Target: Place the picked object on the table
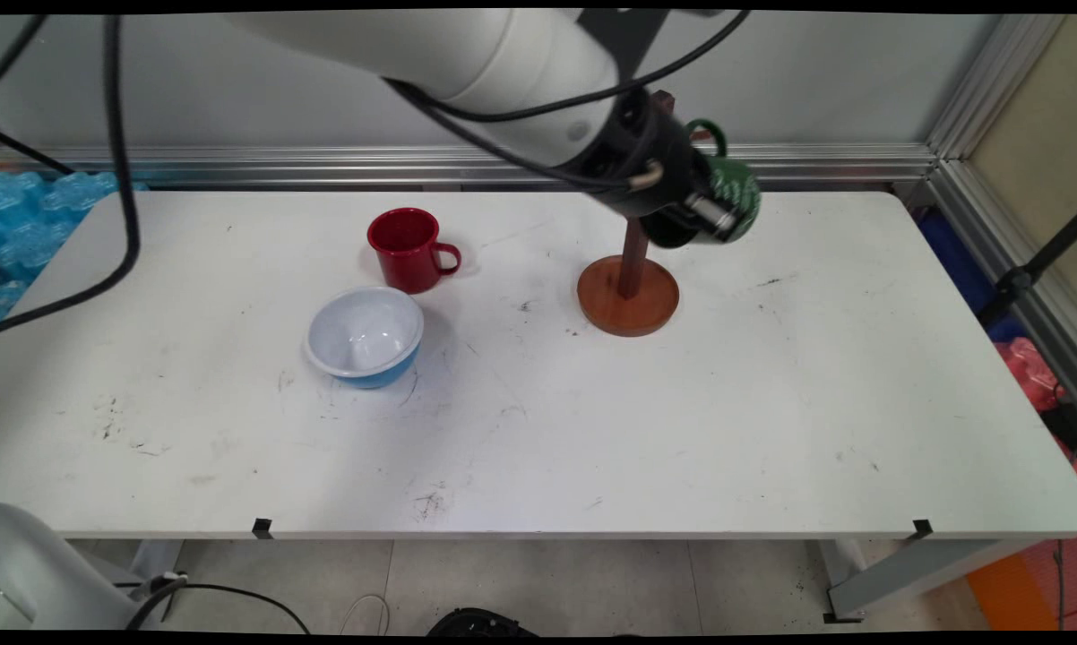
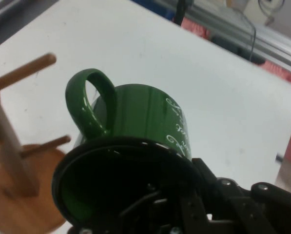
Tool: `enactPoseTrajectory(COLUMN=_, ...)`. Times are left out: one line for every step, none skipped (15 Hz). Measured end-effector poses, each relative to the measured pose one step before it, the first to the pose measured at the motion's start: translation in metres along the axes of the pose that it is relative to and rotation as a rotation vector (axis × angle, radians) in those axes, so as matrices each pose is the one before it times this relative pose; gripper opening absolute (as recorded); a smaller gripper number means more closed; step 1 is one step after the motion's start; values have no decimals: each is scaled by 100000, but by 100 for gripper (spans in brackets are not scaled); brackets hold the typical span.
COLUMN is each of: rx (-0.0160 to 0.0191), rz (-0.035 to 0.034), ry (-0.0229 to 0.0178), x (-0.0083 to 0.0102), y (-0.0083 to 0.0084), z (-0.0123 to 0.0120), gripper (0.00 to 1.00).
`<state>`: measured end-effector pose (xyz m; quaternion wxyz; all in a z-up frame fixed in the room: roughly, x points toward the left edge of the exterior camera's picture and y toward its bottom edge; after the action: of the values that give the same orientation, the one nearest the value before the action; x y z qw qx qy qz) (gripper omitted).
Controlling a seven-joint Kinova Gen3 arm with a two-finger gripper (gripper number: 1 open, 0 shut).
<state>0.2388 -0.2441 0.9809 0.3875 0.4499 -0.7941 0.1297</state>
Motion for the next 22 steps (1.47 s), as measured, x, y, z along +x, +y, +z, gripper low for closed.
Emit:
enactPoseTrajectory(rx=85, rz=2561, ry=-2070, x=-542, y=-330, z=-538, gripper=0)
enactPoseTrajectory(rx=207, rz=2602, ry=-2136, x=-559, y=-383, z=-579, gripper=0)
enactPoseTrajectory(rx=238, rz=2192, ry=-1933, x=-525, y=-371, z=-515, gripper=0)
enactPoseTrajectory(rx=303, rz=2545, ry=-2432, x=-637, y=-412, z=-593, gripper=0)
enactPoseTrajectory(rx=405, rz=2570, ry=-2839, x=-728, y=-383, z=-597, gripper=0)
enactPoseTrajectory(rx=231, rz=2100, ry=-2496, x=-665, y=-298, z=-506, gripper=0)
enactPoseTrajectory(rx=277, rz=2530, ry=-3533, x=-919, y=-305, z=-611, gripper=0)
enactPoseTrajectory(rx=213, rz=2531, ry=-3469, x=-909, y=-229, z=-556, gripper=0)
enactPoseTrajectory(rx=134, rz=2724, ry=-4056, x=-1050, y=-210, z=-570, gripper=0)
enactPoseTrajectory(rx=24, rz=1994, ry=-3051, x=-773, y=-110, z=-361, gripper=0)
enactPoseTrajectory(rx=-98, rz=1786, ry=-2918, x=-737, y=-53, z=-301, gripper=0)
enactPoseTrajectory(rx=-140, rz=1695, ry=-2836, x=-706, y=-29, z=-242, gripper=0)
enactPoseTrajectory(rx=-186, rz=2133, ry=-3575, x=-880, y=-11, z=-237, gripper=0)
enactPoseTrajectory(rx=-241, rz=1650, ry=-2644, x=-612, y=17, z=-120, gripper=0)
enactPoseTrajectory(rx=-218, rz=1702, ry=-3137, x=-693, y=16, z=-95, gripper=0)
enactPoseTrajectory(rx=-161, rz=1368, ry=-2820, x=-600, y=7, z=-49, gripper=0)
enactPoseTrajectory(rx=-186, rz=1626, ry=-3228, x=-634, y=7, z=2, gripper=0)
enactPoseTrajectory(rx=-136, rz=1576, ry=-3079, x=-590, y=17, z=59, gripper=0)
enactPoseTrajectory(rx=-47, rz=1361, ry=-2472, x=-449, y=23, z=99, gripper=0)
enactPoseTrajectory(rx=-1, rz=1474, ry=-2668, x=-435, y=34, z=166, gripper=0)
enactPoseTrajectory(rx=-31, rz=1378, ry=-2493, x=-380, y=58, z=210, gripper=0)
enactPoseTrajectory(rx=-80, rz=1212, ry=-2387, x=-314, y=100, z=268, gripper=0)
